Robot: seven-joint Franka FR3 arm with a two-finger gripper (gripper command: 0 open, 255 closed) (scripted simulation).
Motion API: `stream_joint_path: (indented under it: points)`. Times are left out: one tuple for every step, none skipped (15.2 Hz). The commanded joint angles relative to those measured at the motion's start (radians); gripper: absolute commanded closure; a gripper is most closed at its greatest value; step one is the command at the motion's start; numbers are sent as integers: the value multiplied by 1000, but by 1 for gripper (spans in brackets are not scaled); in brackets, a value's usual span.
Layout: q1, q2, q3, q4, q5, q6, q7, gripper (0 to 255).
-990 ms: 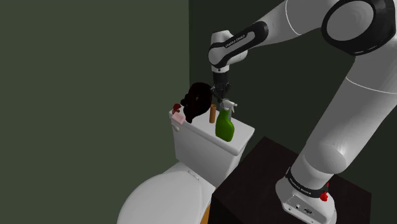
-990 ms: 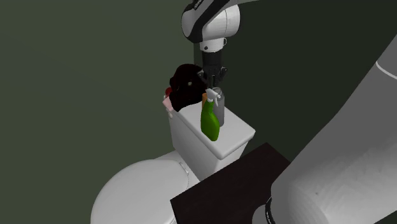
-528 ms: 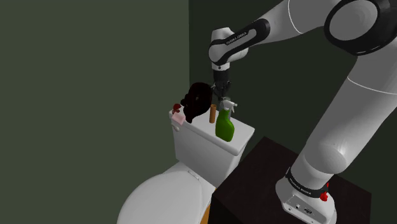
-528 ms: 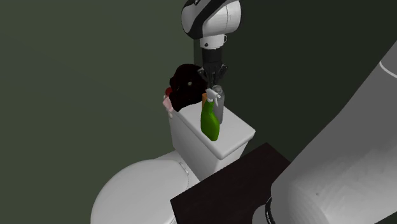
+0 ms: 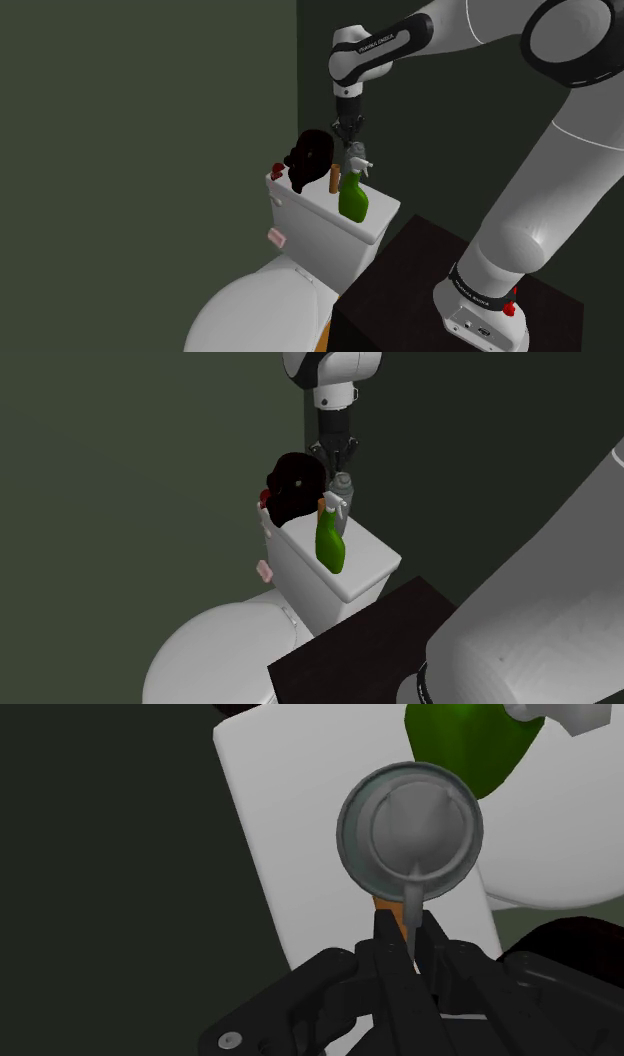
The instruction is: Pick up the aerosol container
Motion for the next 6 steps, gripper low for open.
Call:
stream_joint_path:
  points:
    - [0,-11,0,15,-1,-26,0,255]
    - [0,-14,0,25,-1,-39,-1,255]
    - [0,-18,1,35,-1,-52,-1,255]
    - [0,-21,1,44,-1,-65,-1,255]
    - [0,-22,1,46,-1,-67,-1,255]
    - [0,-22,1,46,-1,-67,-1,255]
